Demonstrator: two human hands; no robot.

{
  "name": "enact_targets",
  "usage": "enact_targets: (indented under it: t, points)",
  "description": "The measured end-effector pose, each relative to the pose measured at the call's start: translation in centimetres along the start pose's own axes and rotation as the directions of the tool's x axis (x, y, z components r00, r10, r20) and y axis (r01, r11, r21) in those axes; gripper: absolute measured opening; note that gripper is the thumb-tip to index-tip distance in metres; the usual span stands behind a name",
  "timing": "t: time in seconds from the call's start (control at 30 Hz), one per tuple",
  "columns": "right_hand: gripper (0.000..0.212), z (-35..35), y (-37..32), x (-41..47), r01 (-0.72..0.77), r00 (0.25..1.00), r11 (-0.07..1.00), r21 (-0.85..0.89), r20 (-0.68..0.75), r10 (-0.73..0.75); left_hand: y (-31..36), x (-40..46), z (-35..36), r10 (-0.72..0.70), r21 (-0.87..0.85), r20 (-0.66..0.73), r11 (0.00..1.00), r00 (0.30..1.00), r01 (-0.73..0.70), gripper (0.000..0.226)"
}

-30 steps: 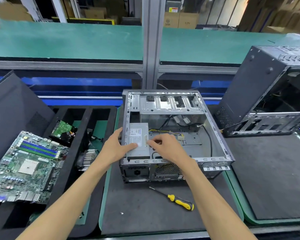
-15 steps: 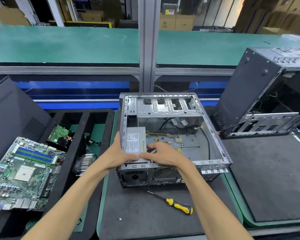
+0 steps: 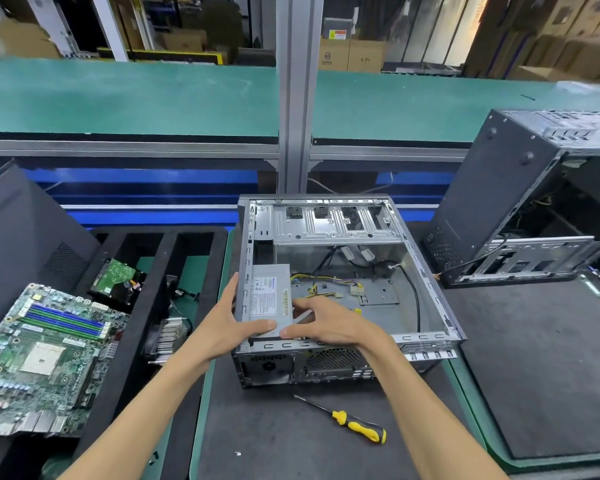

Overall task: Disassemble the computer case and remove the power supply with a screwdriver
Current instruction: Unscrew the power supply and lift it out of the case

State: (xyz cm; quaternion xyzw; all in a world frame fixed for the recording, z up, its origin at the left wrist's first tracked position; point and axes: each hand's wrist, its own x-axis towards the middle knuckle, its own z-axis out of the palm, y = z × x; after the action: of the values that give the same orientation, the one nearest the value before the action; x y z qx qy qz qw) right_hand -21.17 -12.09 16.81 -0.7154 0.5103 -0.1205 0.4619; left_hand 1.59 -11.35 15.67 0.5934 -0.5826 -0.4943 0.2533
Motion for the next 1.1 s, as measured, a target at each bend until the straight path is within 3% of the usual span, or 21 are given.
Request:
enact_targets:
  t: [0.13,0.27,0.43,0.53,0.63,0.77,0.87,0.97,1.1]
  points:
    - [0.053,0.4,0.2,-0.3,0.026,0.999,0.999,0.02,-0.033,-0.025,-0.3,-0.1,0.2,0.016,-0.007,-0.024,1.0,1.0,-0.016,0.115]
    - [0.052,0.9,0.1,-0.4,0.041,0.994,0.998,0.05,-0.099,-0.036,-0.5,-0.2,1.0,0.042,0.039,-0.134,0.999,0.99,-0.037,0.102]
    - [0.053,1.2,0.3,-0.4,0.005,0.982,0.994,-0.107,-0.186,-0.025,0.3,-0.1,1.8,0.046,0.228,-0.25,0.974,0.967,0.012,0.095]
    - [0.055,1.1,0.2,-0.4,-0.012,0.981,0.993,-0.12,-0.196,-0.012,1.5,0.7,2.8,0.032,0.408,-0.286,0.909,0.958,0.092,0.105]
    - [0.05,0.4,-0.2,-0.2,-0.122,0.972,0.987,0.109,-0.187,0.141,3.8,1.9,4.3,0.033,0.531,-0.312,0.835,0.95,0.145,0.122]
    - [0.041,-0.6,-0.1,0.0,-0.141,0.966,0.795,0.59,-0.094,0.241,6.4,4.5,4.9,-0.112,0.576,-0.306,0.769,0.946,0.277,0.135]
    - [0.051,-0.7,-0.2,0.6,-0.142,0.93,0.718,0.682,-0.157,0.333,6.9,5.5,5.2,-0.193,0.572,-0.327,0.739,0.925,0.356,0.138]
    - [0.056,0.1,-0.3,1.5,-0.168,0.875,0.799,0.577,-0.287,0.391,6.2,5.3,6.3,-0.093,0.607,-0.42,0.711,0.903,0.356,0.129]
    - [0.063,0.9,-0.2,1.1,-0.176,0.896,0.966,0.187,-0.377,0.236,5.0,4.3,6.2,0.072,0.615,-0.479,0.738,0.875,0.277,0.114]
